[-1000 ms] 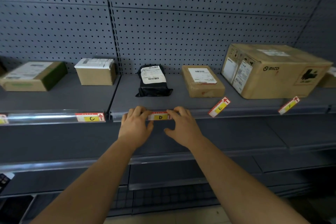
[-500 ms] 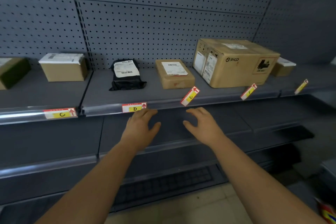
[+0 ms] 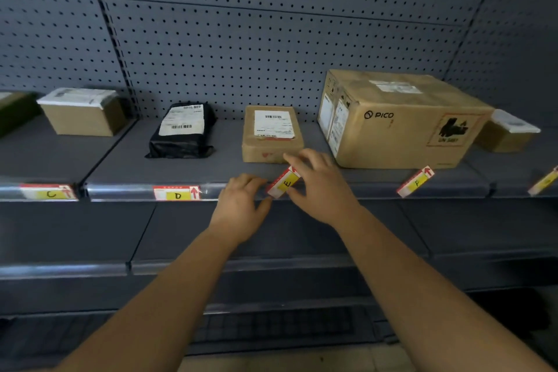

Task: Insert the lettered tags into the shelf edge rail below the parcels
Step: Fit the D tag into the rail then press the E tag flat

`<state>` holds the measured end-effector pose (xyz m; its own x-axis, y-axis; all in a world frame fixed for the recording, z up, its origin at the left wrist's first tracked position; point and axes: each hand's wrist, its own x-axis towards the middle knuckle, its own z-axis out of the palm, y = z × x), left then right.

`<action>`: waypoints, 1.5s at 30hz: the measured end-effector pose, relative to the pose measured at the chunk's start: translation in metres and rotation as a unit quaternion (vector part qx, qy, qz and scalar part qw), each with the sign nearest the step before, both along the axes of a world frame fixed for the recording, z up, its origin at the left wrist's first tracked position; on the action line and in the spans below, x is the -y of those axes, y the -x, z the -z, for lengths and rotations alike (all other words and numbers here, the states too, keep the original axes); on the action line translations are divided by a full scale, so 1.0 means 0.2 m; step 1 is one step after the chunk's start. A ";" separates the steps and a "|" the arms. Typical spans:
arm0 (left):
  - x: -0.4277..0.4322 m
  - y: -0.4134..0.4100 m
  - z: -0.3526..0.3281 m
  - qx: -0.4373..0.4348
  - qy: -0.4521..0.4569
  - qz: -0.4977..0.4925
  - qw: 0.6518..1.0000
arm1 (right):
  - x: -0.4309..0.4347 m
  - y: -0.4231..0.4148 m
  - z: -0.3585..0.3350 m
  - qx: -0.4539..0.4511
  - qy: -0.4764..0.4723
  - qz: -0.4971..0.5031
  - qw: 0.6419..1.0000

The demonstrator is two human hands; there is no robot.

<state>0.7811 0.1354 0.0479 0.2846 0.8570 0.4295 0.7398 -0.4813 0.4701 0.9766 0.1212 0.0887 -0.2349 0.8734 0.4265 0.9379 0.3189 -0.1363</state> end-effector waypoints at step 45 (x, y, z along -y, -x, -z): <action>0.17 -0.21 -0.04 -0.087 0.000 -0.052 0.995 | 0.17 -0.27 0.17 -0.106 0.070 -0.007 0.992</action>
<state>0.8239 0.1007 0.0555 0.2646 0.8855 0.3820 0.8553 -0.3984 0.3312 1.0298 0.0880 0.0546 -0.1662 0.9250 0.3416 0.8788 0.2960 -0.3741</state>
